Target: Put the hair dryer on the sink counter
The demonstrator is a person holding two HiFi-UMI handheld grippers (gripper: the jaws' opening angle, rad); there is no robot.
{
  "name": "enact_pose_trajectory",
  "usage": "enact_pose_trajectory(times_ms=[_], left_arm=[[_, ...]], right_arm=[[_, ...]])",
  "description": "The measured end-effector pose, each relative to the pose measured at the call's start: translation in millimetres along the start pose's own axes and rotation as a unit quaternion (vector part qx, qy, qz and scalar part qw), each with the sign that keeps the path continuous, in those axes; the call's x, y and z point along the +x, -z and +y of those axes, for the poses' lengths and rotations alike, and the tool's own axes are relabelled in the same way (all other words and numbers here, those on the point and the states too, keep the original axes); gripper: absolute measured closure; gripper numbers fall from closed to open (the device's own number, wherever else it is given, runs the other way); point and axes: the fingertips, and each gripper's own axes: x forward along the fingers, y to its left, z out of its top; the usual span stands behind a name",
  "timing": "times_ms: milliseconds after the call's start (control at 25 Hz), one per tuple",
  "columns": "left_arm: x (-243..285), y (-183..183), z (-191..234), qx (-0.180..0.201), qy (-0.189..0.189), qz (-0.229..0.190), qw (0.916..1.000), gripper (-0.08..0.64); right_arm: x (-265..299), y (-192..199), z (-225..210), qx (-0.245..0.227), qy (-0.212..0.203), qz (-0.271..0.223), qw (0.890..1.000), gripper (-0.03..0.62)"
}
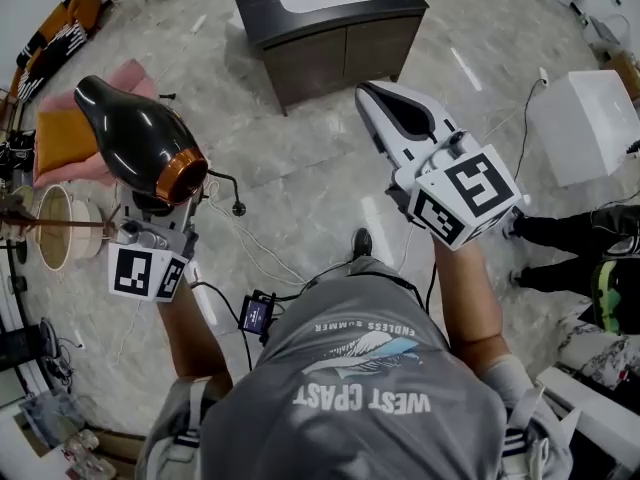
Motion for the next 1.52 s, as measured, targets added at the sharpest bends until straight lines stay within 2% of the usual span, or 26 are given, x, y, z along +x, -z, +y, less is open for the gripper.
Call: enact_pose_trajectory(times_ms=[360,600,1000,1200,1520], left_arm=[[74.2,-7.9,1.6,0.001,-0.055,0.022,0.9983,0.324],[85.1,-8.2,2.9,0.0,-0.08,0.03,0.9963,0.324],[88.6,-18.4,-4.4,0.01,-0.072,0.02,0.9971,0.324],[128.4,-8.7,10.1,0.011,-0.07,0.022,0.9973,0.324],[168.1,6.5,45.3,0.003,-0.046,0.014,0.9988,0.324]], right_arm=[[31.0,-4.3,-92.6,0.015,-0.046,0.008,0.999,0.565],[42.1,1.1,-108.3,0.025,-0.069,0.006,0.997,0.565],[29.4,2.6,-112.7,0.031,-0.061,-0.003,0.998,0.565],[50.3,15.4,-142.5,0.04,-0.058,0.006,0.998,0.565],[82.2,12.5,-172.2,0.034,-0.022,0.01,0.999,0.565]])
